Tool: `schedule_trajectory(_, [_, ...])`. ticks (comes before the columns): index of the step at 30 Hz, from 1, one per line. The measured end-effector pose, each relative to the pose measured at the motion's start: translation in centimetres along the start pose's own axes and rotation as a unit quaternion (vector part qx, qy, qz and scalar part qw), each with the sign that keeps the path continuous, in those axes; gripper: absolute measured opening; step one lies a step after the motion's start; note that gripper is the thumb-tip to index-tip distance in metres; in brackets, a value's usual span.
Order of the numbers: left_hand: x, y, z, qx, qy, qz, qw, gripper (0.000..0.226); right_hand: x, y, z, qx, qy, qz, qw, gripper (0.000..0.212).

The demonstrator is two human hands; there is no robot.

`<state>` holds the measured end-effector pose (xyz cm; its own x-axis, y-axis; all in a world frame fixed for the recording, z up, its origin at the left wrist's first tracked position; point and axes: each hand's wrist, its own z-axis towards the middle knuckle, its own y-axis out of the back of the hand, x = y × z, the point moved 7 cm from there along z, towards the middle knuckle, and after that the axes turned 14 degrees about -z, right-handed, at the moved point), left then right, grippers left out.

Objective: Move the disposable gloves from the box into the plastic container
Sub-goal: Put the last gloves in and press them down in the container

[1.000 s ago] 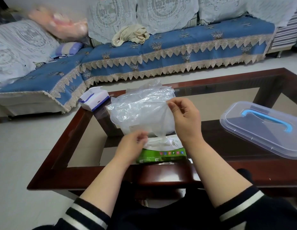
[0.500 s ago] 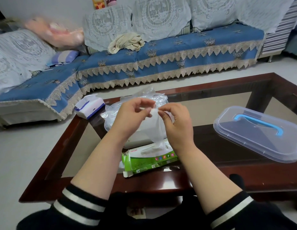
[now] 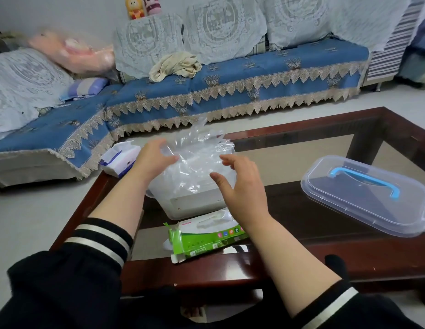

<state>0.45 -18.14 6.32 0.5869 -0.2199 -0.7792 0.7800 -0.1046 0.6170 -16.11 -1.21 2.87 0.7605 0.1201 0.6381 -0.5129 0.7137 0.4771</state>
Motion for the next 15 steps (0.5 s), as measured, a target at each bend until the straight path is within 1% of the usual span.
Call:
schedule_trajectory(3, [1.4,-0.7,0.7,0.017,0.022,0.112,0.993,0.072,-0.1,-0.9,-0.1,0.034,-0.007,-0.009,0.999,0.039])
schedule_trajectory(5, [1.9,-0.9,0.9,0.02,0.038,0.19,0.981,0.079,-0.1,-1.3,-0.1,0.052,-0.009,-0.015,0.998,0.04])
schedule_trajectory(7, [2.2,-1.0,0.8,0.028,0.055,0.223,0.973,0.086,-0.1,-1.5,-0.2,0.065,-0.009,-0.02,0.998,0.04])
schedule_trajectory(9, [2.1,-0.6,0.5,0.009,0.049,0.208,0.977,0.081,-0.2,-1.7,-0.2,0.079,-0.013,-0.026,0.996,0.039])
schedule_trajectory(11, [1.8,0.3,0.2,-0.033,0.035,0.163,0.985,0.063,-0.3,-1.6,-0.1,0.08,-0.015,-0.028,0.996,0.033])
schedule_trajectory(13, [2.2,1.4,0.0,-0.082,0.038,0.073,0.993,0.043,-0.4,-1.5,-0.1,0.086,-0.022,-0.02,0.996,0.021])
schedule_trajectory(15, [3.2,2.2,-0.1,-0.107,0.063,-0.029,0.992,0.026,-0.1,-1.7,-0.2,0.119,-0.03,-0.004,0.992,0.013])
